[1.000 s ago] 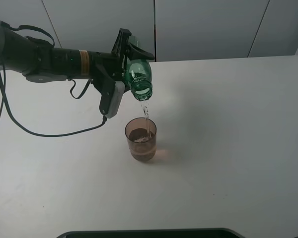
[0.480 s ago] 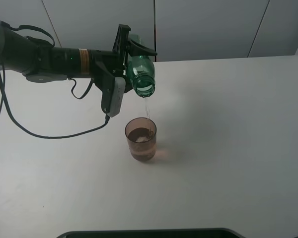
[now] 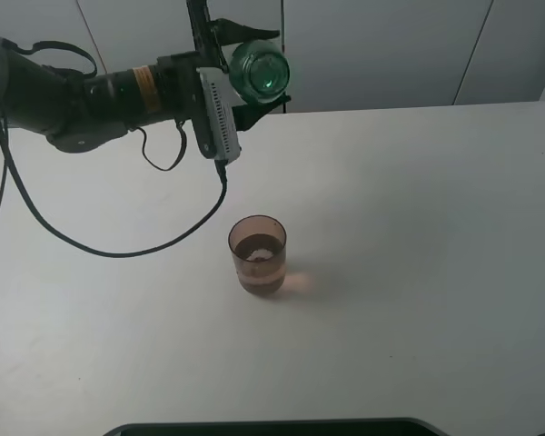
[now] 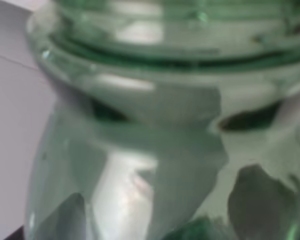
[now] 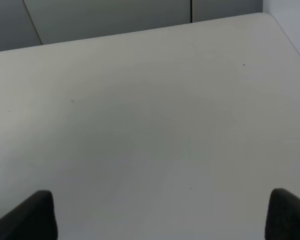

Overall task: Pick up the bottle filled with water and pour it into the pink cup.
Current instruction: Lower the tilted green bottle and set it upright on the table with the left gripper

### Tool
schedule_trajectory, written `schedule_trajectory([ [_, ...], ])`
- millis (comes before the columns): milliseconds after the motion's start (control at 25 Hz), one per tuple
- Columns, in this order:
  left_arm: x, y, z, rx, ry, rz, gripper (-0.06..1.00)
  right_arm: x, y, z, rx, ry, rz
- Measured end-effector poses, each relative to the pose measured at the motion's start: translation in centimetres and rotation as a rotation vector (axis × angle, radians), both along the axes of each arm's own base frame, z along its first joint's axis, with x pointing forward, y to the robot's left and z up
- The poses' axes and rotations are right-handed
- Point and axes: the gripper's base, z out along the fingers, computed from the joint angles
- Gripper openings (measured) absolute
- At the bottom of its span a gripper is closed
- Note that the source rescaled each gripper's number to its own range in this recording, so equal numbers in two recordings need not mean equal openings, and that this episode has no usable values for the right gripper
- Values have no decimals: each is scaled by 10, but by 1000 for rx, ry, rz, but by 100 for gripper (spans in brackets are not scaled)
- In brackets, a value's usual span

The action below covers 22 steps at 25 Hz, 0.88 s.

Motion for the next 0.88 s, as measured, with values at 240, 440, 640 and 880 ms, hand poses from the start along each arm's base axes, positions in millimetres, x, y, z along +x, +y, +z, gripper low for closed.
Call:
schedule_trajectory([
  [240,14,12,33,-272,188,194,2,0,0,0,0,0,0],
  [440,24,33,65,-498,348,402,2,0,0,0,0,0,0],
  [640,31,65,69,-742,540,687,2,0,0,0,0,0,0],
  [880,27,94,40,-864,727,905,2,0,0,0,0,0,0],
])
